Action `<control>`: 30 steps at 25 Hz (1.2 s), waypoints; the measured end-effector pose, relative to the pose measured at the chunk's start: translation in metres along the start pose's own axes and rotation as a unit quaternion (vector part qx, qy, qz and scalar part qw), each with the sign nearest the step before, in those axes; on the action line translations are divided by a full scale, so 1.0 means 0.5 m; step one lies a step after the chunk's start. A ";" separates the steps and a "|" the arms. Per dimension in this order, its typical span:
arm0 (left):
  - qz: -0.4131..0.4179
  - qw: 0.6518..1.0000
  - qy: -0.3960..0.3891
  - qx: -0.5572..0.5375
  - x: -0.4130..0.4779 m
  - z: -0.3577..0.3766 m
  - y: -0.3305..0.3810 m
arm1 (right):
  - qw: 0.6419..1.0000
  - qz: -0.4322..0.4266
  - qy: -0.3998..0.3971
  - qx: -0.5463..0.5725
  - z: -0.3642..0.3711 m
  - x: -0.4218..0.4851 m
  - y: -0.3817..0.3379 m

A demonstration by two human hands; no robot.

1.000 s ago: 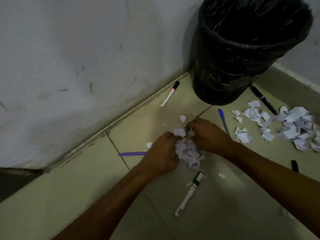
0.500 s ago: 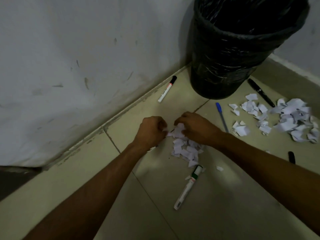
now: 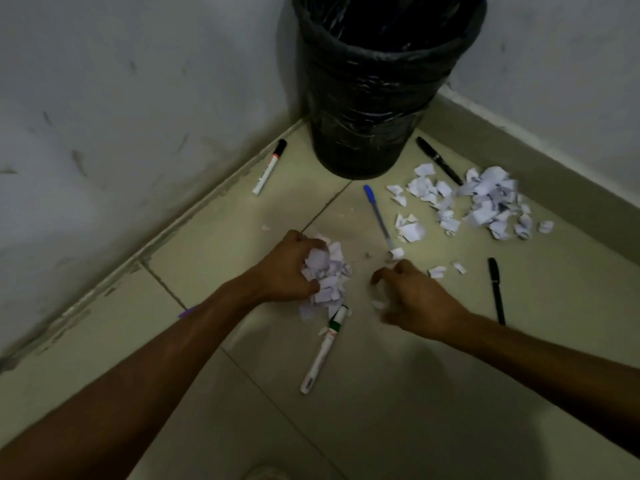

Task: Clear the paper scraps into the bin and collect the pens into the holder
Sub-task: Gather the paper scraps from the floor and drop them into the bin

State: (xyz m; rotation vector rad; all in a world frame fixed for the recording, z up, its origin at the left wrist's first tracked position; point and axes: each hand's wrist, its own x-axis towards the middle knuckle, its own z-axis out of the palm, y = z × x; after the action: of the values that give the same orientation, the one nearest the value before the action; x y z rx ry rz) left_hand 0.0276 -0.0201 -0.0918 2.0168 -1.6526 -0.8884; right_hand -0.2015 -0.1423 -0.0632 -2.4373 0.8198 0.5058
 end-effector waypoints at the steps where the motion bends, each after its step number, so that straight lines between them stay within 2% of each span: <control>1: -0.011 0.999 0.004 -0.033 -0.002 0.004 0.007 | 0.999 -0.028 0.015 0.024 0.018 0.009 -0.007; 3: -0.014 0.996 0.017 -0.085 -0.005 -0.002 0.022 | 0.994 -0.069 0.056 0.071 0.024 0.030 -0.023; 6: 0.000 0.997 0.046 -0.068 -0.023 -0.034 0.024 | 0.979 -0.104 0.145 0.095 -0.017 0.026 -0.025; 7: 0.004 0.998 0.042 -0.048 -0.034 -0.039 0.020 | 0.976 -0.143 0.151 0.059 -0.019 0.011 -0.028; 9: 0.024 1.000 0.000 0.015 -0.054 -0.028 0.011 | 0.957 -0.256 0.104 -0.088 0.010 -0.019 -0.054; 11: 0.048 0.992 -0.051 0.102 -0.056 0.002 0.002 | 0.899 -0.378 0.063 -0.213 0.064 -0.029 -0.085; 12: 0.058 0.987 -0.066 0.135 -0.051 0.015 0.000 | 0.882 -0.401 0.060 -0.242 0.083 -0.024 -0.098; 14: 0.083 0.976 -0.081 0.182 -0.034 0.027 0.004 | 0.876 -0.403 0.065 -0.259 0.093 -0.025 -0.111; 17: 0.094 0.966 -0.078 0.227 -0.025 0.032 0.015 | 0.888 -0.380 0.041 -0.257 0.108 -0.067 -0.109; 20: 0.074 0.974 -0.060 0.207 -0.022 0.052 0.031 | 0.906 -0.347 -0.050 -0.237 0.142 -0.116 -0.111; 22: 0.070 0.979 -0.059 0.183 -0.019 0.049 0.046 | 0.941 -0.289 -0.063 -0.165 0.118 -0.125 -0.091; 24: 0.050 0.978 -0.062 0.194 -0.027 0.035 0.050 | 0.978 -0.198 0.032 -0.055 0.069 -0.127 -0.048; 25: 0.036 0.975 -0.064 0.210 -0.038 0.029 0.049 | 0.985 -0.139 0.095 -0.026 0.046 -0.126 -0.016; 28: 0.036 0.974 -0.068 0.214 -0.057 0.054 0.055 | 0.974 0.035 0.223 0.014 0.015 -0.157 0.103; 30: 0.055 0.986 -0.049 0.153 -0.050 0.090 0.057 | 0.966 0.096 0.237 0.021 0.031 -0.202 0.167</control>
State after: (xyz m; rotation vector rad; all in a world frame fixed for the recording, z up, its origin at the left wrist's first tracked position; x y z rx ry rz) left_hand -0.0264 0.0016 -0.1001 2.0774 -2.0395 -0.7428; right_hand -0.3331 -0.1452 -0.0551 -2.4833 1.2547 -0.0409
